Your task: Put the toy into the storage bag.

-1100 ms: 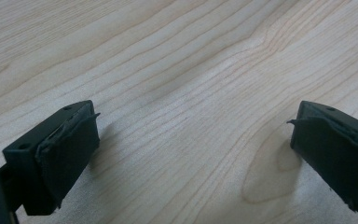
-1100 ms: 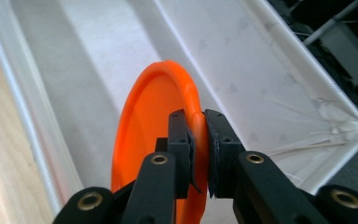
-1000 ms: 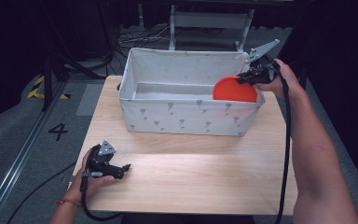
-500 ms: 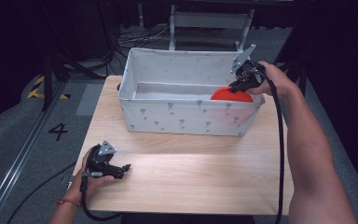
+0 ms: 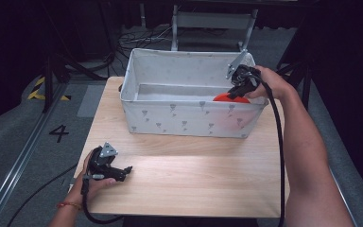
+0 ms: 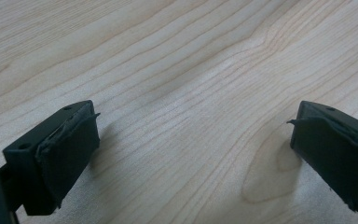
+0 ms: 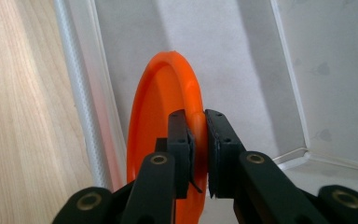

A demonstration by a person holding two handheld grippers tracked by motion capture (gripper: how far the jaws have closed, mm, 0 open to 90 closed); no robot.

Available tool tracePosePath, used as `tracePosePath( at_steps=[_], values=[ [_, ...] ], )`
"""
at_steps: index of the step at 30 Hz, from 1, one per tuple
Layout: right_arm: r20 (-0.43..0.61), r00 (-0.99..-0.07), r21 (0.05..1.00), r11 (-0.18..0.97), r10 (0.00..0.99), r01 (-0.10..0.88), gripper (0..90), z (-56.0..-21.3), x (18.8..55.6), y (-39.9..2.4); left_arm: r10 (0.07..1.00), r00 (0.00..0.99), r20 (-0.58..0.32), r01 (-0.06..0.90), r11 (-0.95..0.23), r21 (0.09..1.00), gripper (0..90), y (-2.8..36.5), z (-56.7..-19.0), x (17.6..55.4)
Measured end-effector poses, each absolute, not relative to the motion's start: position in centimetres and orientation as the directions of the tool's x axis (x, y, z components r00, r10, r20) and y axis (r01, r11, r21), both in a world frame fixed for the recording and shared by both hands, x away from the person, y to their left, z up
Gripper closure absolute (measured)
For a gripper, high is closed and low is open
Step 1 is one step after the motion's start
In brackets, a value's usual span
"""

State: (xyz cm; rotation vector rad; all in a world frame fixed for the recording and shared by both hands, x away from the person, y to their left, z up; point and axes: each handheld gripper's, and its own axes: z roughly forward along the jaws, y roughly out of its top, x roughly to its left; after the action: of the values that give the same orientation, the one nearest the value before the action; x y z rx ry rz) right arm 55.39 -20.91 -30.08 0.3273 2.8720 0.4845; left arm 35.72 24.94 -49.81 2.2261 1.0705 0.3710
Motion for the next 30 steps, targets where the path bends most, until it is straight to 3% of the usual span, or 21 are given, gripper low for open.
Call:
tracePosePath(
  at_steps=[7,17,22,24,30],
  values=[
    [-0.16,-0.954,0.338,0.922,0.255,0.19,81.2,-30.4,55.4,-21.1,0.777,0.63,-0.019,0.598,-0.469,0.65,1.4,24.9,-49.8,35.7],
    [-0.194,-0.933,0.41,0.889,0.304,0.205,65.1,-29.6,54.9,-21.3,0.776,0.63,-0.018,0.598,-0.47,0.65,1.5,24.9,-49.8,35.7],
    [-0.209,-0.907,0.512,0.831,0.366,0.217,53.3,-29.0,54.1,-21.9,0.776,0.63,-0.018,0.598,-0.47,0.65,1.5,24.9,-49.8,35.7],
    [-0.224,-0.879,0.569,0.789,0.42,0.232,44.7,-28.4,53.4,-22.5,0.778,0.627,-0.02,0.599,-0.467,0.651,1.5,24.9,-49.8,35.7],
    [-0.224,-0.809,0.714,0.657,0.544,0.244,35.3,-26.6,51.5,-23.8,0.778,0.628,-0.019,0.599,-0.468,0.65,1.4,24.9,-49.8,35.7]
  ],
)
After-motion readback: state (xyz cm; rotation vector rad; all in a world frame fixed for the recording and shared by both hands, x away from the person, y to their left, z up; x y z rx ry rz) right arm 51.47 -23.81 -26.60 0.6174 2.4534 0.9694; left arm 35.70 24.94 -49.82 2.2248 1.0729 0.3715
